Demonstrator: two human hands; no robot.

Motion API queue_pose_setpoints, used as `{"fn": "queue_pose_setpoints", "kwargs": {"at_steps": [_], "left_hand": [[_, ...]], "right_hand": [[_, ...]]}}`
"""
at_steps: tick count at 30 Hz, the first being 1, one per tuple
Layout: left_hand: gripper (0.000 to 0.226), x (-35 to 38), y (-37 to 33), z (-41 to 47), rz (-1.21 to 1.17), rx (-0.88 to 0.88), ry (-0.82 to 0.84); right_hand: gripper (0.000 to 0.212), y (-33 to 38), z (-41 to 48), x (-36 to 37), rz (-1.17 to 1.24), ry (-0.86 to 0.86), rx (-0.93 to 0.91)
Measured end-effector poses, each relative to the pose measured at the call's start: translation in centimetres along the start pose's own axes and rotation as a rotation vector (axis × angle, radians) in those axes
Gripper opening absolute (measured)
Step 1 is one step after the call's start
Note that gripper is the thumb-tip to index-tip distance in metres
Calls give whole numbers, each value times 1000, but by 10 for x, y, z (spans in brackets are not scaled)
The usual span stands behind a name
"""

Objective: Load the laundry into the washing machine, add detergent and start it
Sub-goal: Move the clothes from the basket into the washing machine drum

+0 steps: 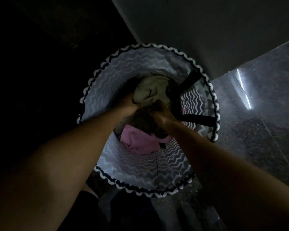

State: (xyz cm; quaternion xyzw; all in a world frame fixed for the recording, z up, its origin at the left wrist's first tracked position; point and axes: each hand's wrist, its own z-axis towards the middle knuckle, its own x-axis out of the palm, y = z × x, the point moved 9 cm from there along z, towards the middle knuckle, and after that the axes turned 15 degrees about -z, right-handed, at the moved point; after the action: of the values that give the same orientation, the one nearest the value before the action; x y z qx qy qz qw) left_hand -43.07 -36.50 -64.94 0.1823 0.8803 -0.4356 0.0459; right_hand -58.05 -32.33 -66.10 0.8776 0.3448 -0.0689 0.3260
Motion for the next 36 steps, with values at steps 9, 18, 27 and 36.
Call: {"fn": "queue_pose_setpoints", "kwargs": {"at_steps": [9, 18, 27, 36], "left_hand": [[50, 11, -59, -81, 359, 169, -13], [24, -1, -105, -197, -331, 67, 111], [46, -83, -205, -274, -195, 44, 5], [60, -145, -381, -373, -30, 267, 66]], "right_hand": [[85, 14, -51, 11, 864, 292, 268], [33, 25, -161, -50, 762, -262, 204], [25, 158, -332, -130, 620, -373, -30], [3, 302, -517, -205, 485, -472, -355]]}}
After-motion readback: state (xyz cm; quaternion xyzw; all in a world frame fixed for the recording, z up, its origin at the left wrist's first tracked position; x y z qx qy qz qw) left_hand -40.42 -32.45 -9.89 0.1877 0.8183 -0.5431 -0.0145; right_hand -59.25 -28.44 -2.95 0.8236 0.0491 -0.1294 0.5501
